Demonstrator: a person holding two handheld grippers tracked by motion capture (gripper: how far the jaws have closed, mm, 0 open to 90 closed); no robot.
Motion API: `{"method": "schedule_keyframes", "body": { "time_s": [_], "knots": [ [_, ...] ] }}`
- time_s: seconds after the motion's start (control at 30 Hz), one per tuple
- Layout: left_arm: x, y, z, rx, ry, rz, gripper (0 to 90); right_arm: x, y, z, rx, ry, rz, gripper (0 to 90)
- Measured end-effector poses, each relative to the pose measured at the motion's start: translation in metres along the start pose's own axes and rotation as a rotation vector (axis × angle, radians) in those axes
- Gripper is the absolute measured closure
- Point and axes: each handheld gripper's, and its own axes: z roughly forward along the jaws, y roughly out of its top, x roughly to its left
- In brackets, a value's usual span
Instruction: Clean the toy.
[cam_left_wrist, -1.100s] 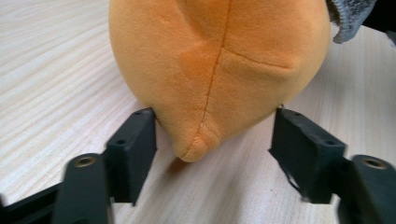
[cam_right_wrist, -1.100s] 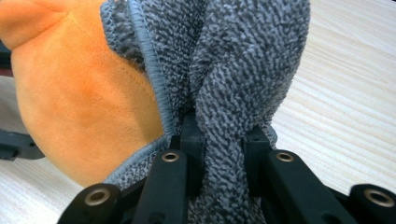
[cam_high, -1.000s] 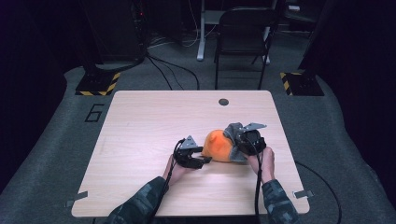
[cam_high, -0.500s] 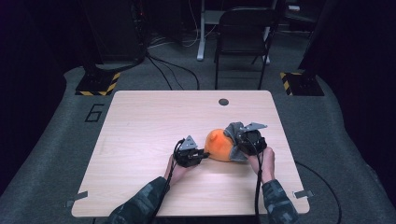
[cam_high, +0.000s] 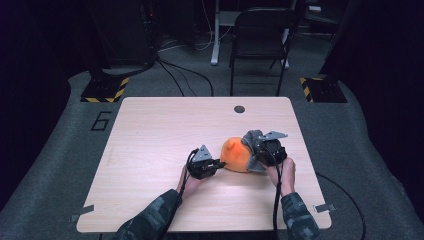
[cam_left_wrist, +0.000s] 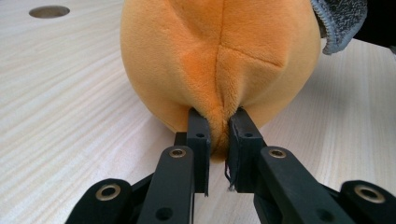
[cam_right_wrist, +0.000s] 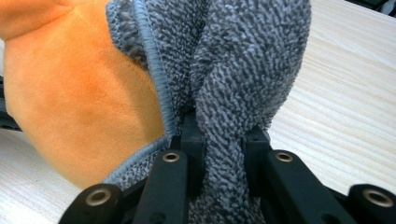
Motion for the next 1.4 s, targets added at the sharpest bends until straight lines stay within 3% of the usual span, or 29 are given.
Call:
{"method": "schedule_keyframes", "body": {
  "time_s": [0.17,0.37,0.6,0.77,0.93,1.07,1.1,1.13,1.17,1.4],
  "knots": [
    [0.0,0.0,0.0,-0.006,-0.003,-0.003,81.0,0.0,0.0,0.0,-0.002,-0.001,0.001,77.1],
    [0.001,0.002,0.002,-0.051,-0.002,0.006,81.4,-0.004,-0.001,-0.001,-0.012,-0.024,0.006,77.1],
    [0.0,0.008,0.003,-0.044,0.004,0.034,81.7,-0.011,-0.003,-0.003,-0.022,-0.036,0.033,77.0],
    [0.0,0.017,0.001,-0.023,0.01,0.041,81.7,-0.031,-0.008,-0.009,-0.022,-0.055,0.079,77.0],
    [0.001,0.025,0.002,-0.04,0.019,0.041,82.0,-0.046,-0.016,-0.009,-0.007,-0.068,0.123,77.0],
    [0.002,0.047,0.004,-0.041,0.023,0.073,82.2,-0.049,-0.018,-0.007,0.002,-0.072,0.146,77.0],
    [0.0,0.06,0.003,-0.036,0.021,0.099,82.4,-0.052,-0.019,-0.007,0.006,-0.077,0.148,77.0],
    [0.0,0.06,0.003,-0.036,0.021,0.099,82.4,-0.054,-0.02,-0.007,0.004,-0.073,0.149,77.0],
    [-0.002,0.073,0.001,-0.032,0.029,0.122,82.4,-0.055,-0.021,-0.006,0.006,-0.077,0.158,77.0],
    [-0.011,0.107,-0.019,0.03,0.017,0.194,82.2,-0.059,-0.023,-0.007,0.013,-0.075,0.165,76.9]
  ]
}}
